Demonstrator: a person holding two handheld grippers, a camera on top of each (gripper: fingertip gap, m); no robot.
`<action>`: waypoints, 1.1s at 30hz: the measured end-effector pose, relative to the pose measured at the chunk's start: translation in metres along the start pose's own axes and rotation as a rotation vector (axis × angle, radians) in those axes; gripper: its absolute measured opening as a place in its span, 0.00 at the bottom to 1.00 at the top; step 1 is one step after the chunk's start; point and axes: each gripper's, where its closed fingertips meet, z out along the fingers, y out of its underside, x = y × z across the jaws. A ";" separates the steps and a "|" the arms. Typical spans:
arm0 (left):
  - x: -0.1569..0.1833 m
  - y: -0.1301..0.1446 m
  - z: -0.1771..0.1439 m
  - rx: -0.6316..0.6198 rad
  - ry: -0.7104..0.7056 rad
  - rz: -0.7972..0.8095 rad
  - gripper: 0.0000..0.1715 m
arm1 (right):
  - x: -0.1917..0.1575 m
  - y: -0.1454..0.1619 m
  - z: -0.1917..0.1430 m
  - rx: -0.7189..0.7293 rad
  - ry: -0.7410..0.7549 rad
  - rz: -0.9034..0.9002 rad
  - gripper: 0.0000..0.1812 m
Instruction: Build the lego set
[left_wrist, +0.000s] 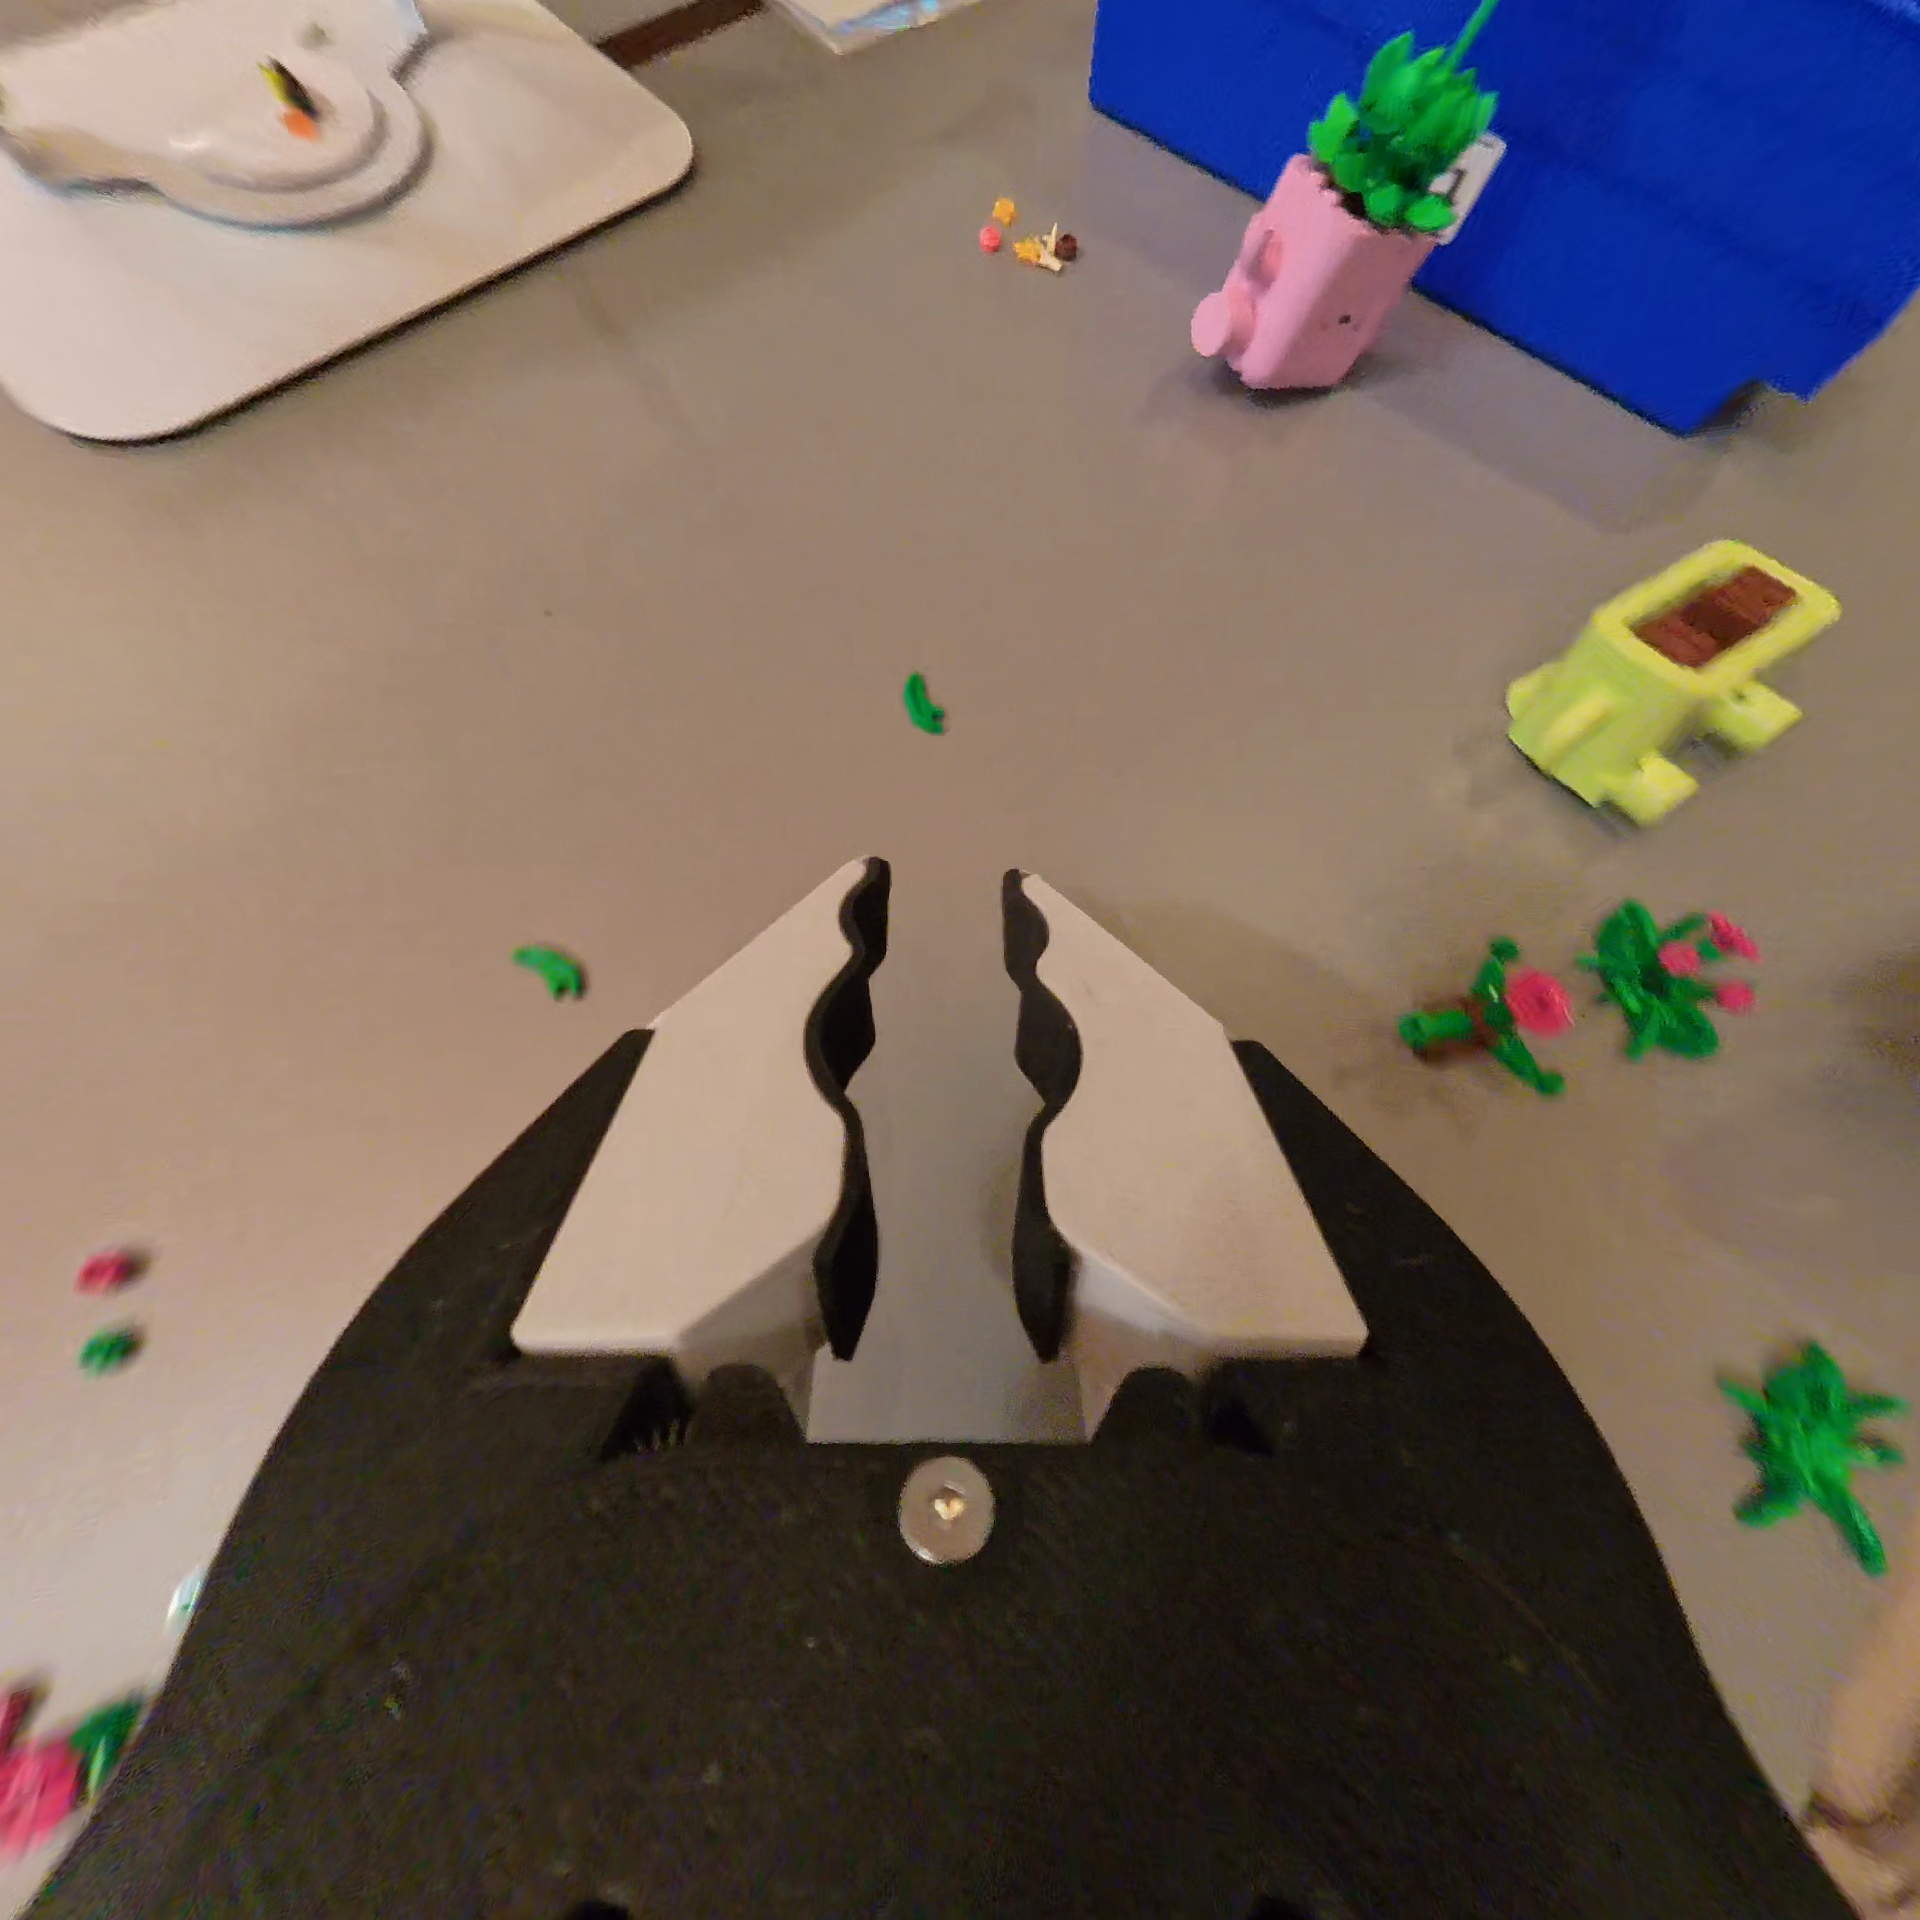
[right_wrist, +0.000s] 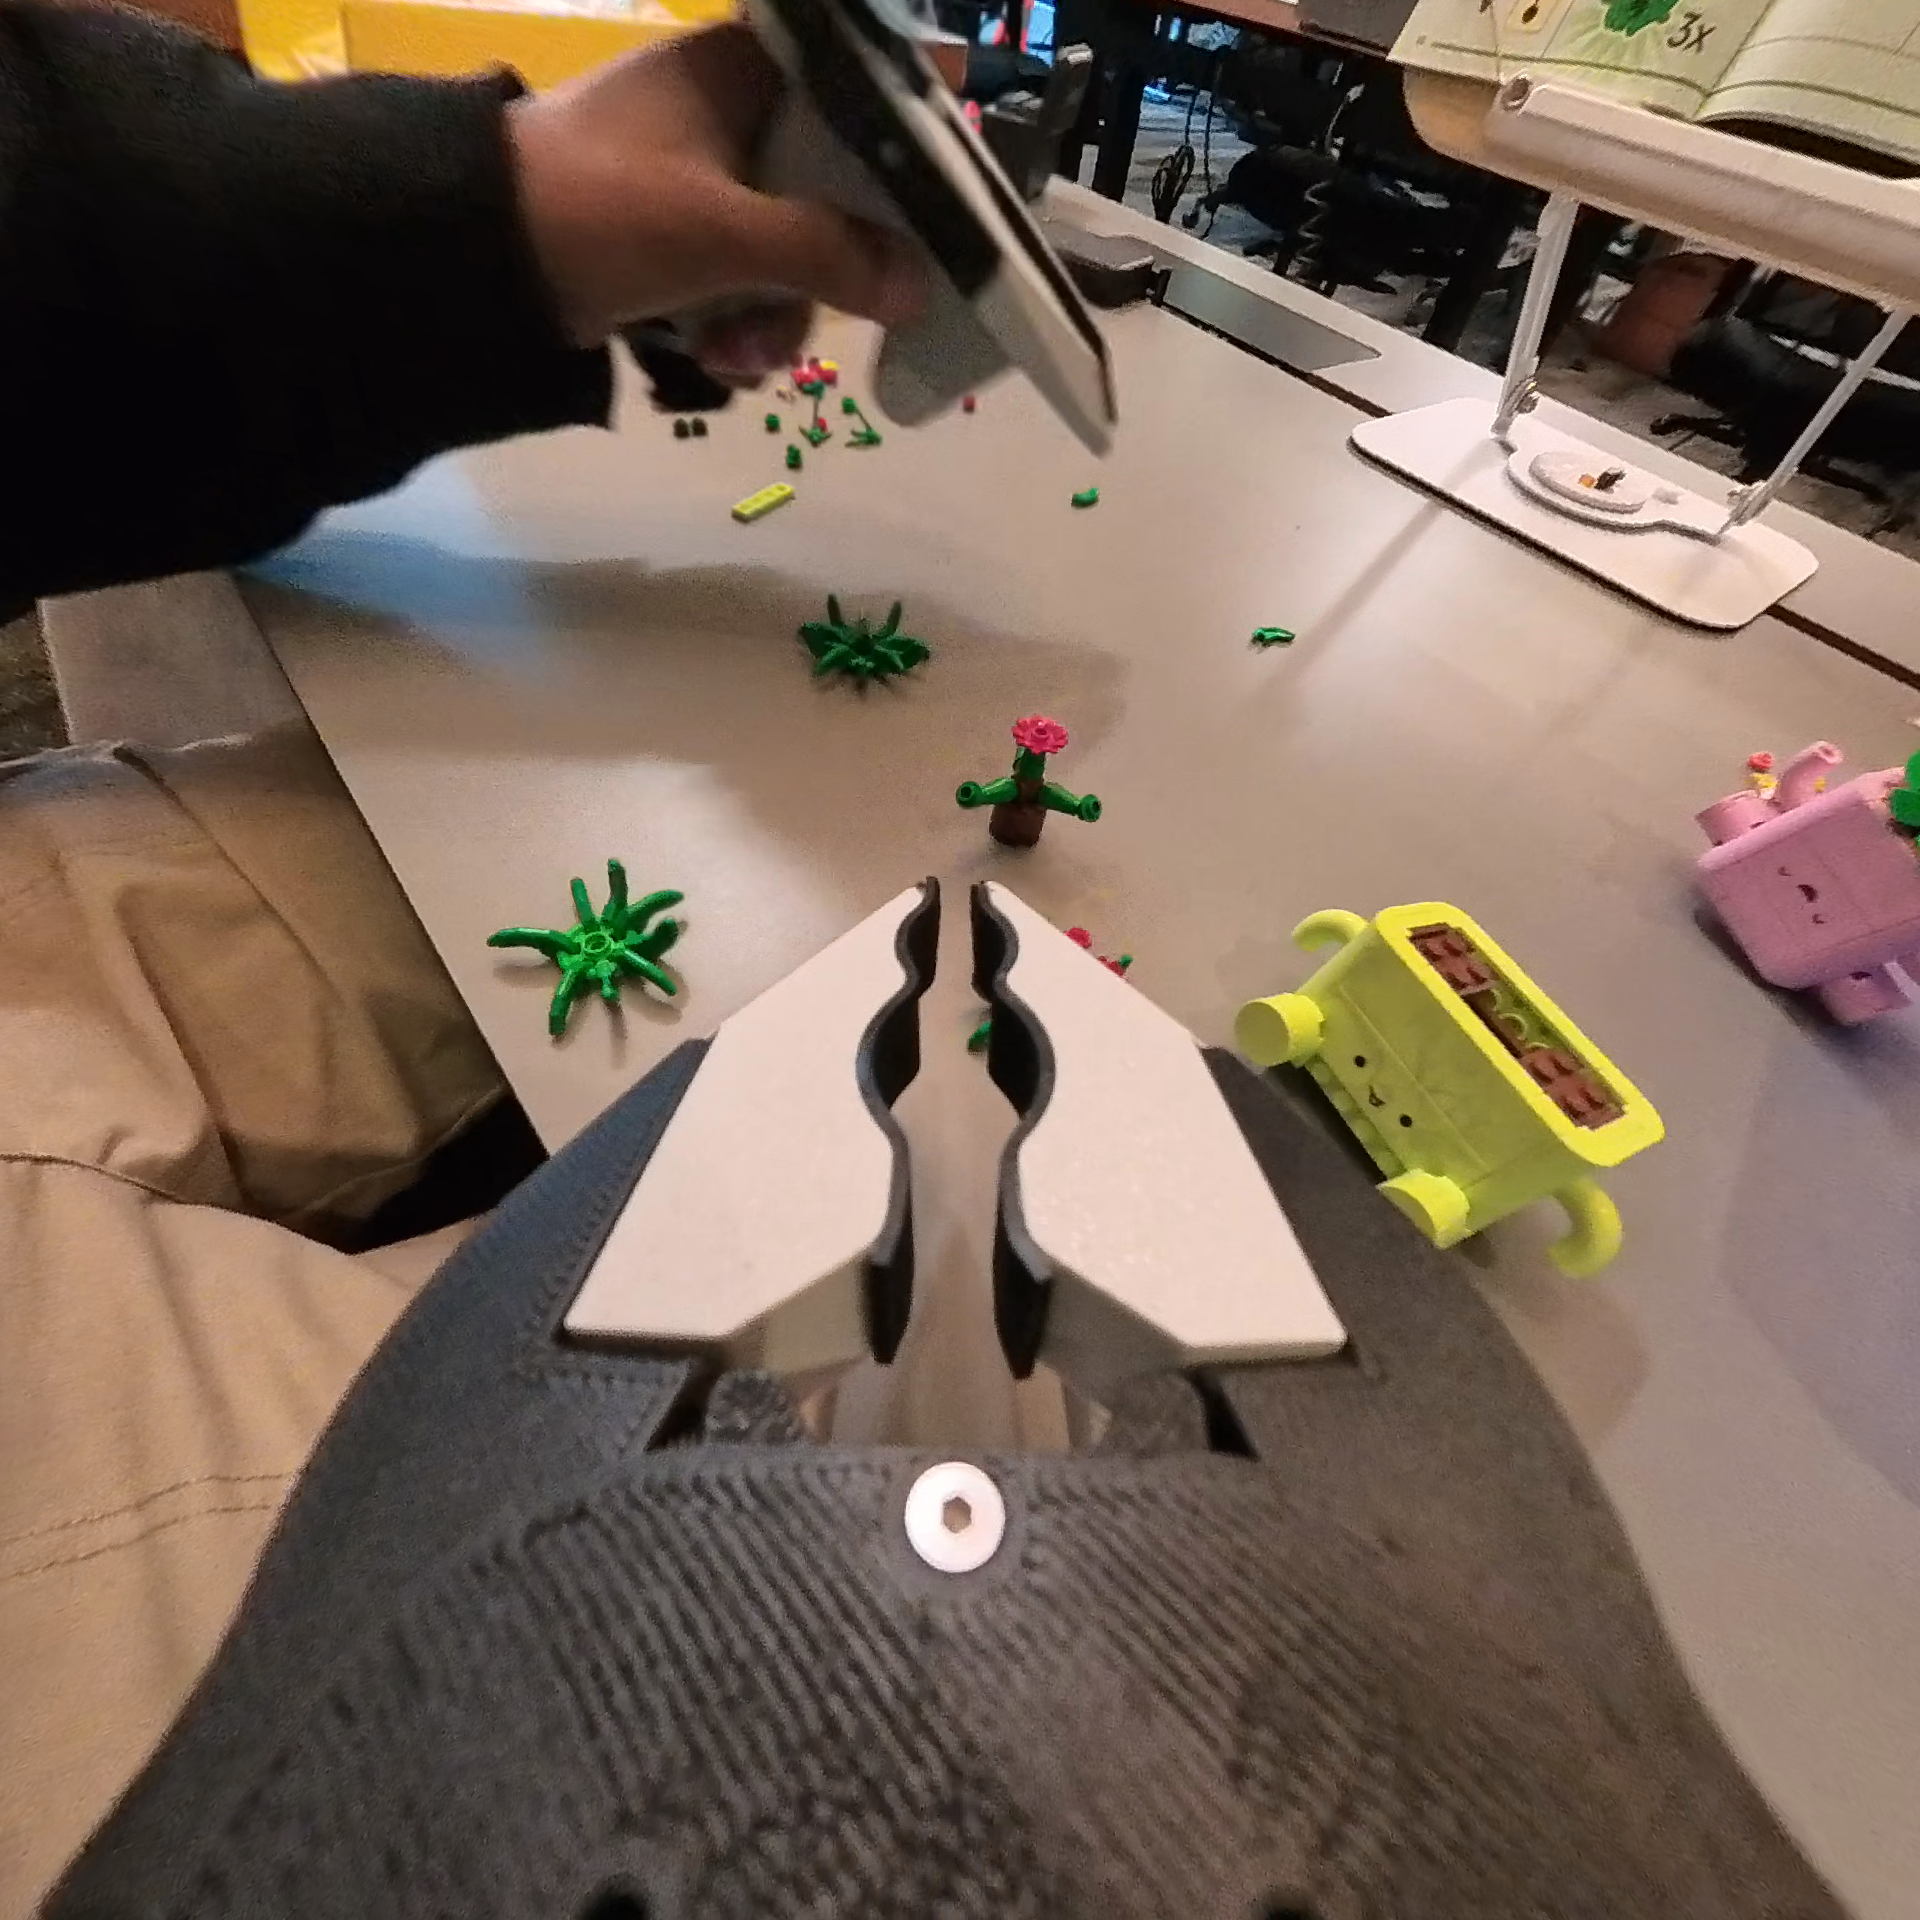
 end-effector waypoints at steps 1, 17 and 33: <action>-0.002 -0.004 0.017 -0.036 0.015 -0.016 0.14 | 0.001 -0.001 -0.001 0.006 -0.002 0.007 0.02; 0.003 0.001 0.081 -0.187 -0.015 0.015 0.04 | 0.000 -0.006 -0.005 0.048 0.002 -0.005 0.02; 0.106 0.067 -0.050 -0.052 0.178 -0.071 0.00 | -0.008 0.001 -0.002 0.005 0.089 -0.208 0.00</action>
